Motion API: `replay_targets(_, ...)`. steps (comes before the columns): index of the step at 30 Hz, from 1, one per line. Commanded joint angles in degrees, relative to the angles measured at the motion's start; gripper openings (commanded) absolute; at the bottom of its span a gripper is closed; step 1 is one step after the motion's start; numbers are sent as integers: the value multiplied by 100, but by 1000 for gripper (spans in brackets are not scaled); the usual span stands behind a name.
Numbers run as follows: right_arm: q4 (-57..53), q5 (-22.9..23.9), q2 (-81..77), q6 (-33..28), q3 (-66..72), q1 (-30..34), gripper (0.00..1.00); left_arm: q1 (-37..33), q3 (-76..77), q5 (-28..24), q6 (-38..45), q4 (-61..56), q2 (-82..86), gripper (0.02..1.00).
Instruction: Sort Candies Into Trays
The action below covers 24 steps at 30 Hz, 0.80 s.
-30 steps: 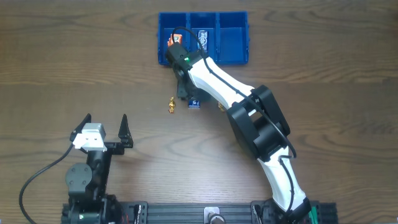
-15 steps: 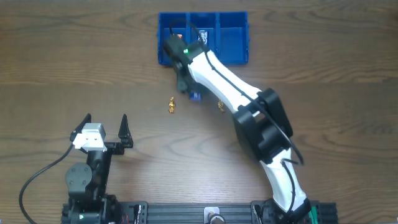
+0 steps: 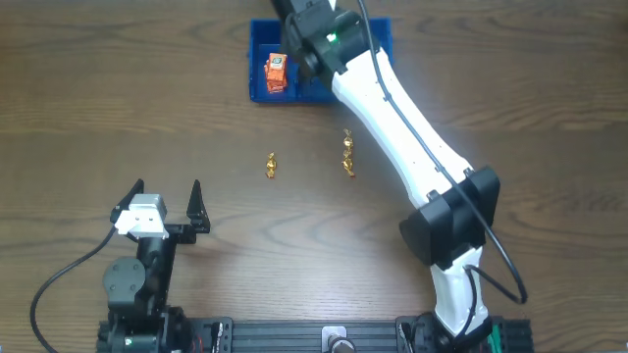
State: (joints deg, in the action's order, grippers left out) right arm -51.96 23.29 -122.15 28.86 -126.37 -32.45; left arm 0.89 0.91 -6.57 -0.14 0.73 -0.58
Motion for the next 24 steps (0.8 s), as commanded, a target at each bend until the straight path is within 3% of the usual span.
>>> replay_targets(1,22,-92,-317,-284,50,238,349,-24,-63,-186,37,306,35,993)
replay_targets(5,-42,-398,-544,-345,50,385,351,-22,-63,-186,37,306,35,996)
replay_targets(24,225,-411,-1069,-343,52,409,347,-22,-63,-186,37,306,35,996)
